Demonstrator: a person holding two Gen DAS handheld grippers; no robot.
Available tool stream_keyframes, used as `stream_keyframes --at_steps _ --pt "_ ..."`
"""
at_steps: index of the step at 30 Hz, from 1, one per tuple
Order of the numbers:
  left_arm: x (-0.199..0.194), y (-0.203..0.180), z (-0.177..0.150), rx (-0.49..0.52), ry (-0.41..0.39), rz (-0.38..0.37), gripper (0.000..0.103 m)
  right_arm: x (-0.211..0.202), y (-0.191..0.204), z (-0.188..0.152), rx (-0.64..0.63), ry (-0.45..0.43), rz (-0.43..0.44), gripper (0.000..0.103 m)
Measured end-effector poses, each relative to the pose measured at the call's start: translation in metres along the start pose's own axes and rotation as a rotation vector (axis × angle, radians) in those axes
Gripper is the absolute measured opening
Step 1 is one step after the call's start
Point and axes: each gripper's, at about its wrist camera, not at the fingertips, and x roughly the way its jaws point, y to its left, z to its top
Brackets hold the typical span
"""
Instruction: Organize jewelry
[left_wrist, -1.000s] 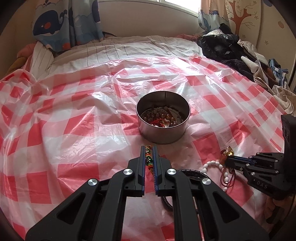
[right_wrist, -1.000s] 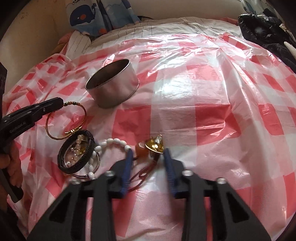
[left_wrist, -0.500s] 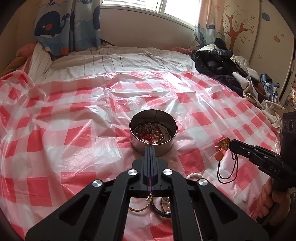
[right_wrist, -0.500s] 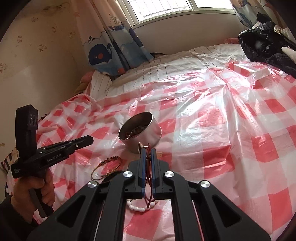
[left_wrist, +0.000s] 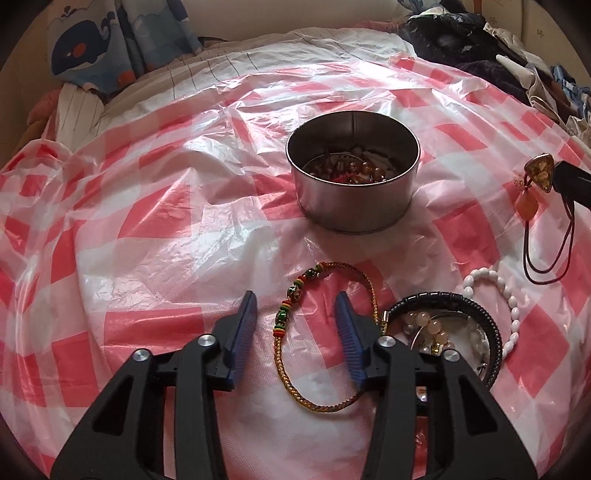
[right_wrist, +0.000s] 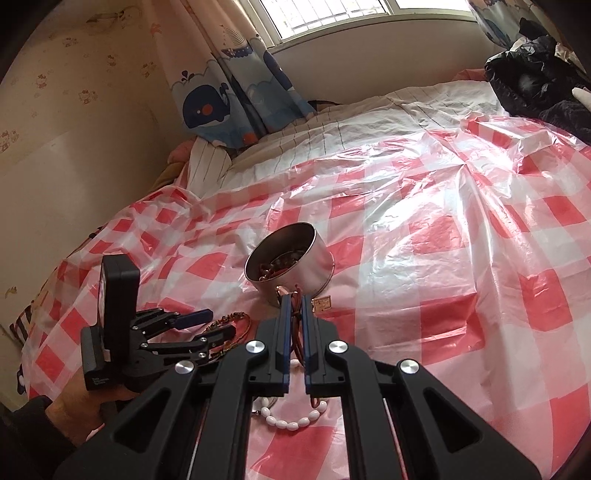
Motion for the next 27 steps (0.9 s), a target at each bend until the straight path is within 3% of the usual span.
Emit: stream_keyframes --at_steps 1,2,6,14,21,24,25,26,27 --pt "0.000 0.002 0.000 -0.008 0.009 -0.014 0.010 0.000 0.000 0.000 0.001 0.000 0.001 0.006" --pt "-0.002 0.003 0.001 -0.017 0.010 -0.023 0.007 0.000 0.000 0.000 0.002 0.000 0.004 0.006" --pt "-0.018 0.009 0.002 -0.050 -0.016 -0.073 0.006 -0.002 0.000 0.000 0.003 -0.010 0.014 0.006" --pt "-0.069 0.017 0.031 -0.156 -0.179 -0.197 0.006 -0.012 0.006 0.011 0.003 -0.067 0.057 0.006" --pt "-0.066 0.016 0.072 -0.207 -0.261 -0.247 0.006 -0.005 0.010 0.032 -0.008 -0.089 0.083 0.006" --pt "-0.041 0.020 0.092 -0.277 -0.262 -0.285 0.007 0.003 0.016 0.047 -0.031 -0.098 0.087 0.006" --pt "-0.023 0.020 0.098 -0.285 -0.220 -0.298 0.014 0.007 0.019 0.054 -0.039 -0.103 0.090 0.006" --pt "-0.008 0.020 0.101 -0.291 -0.171 -0.279 0.024 0.012 0.022 0.060 -0.046 -0.107 0.094 0.006" --pt "0.002 0.021 0.101 -0.295 -0.146 -0.247 0.027 0.016 0.025 0.067 -0.051 -0.113 0.103 0.006"
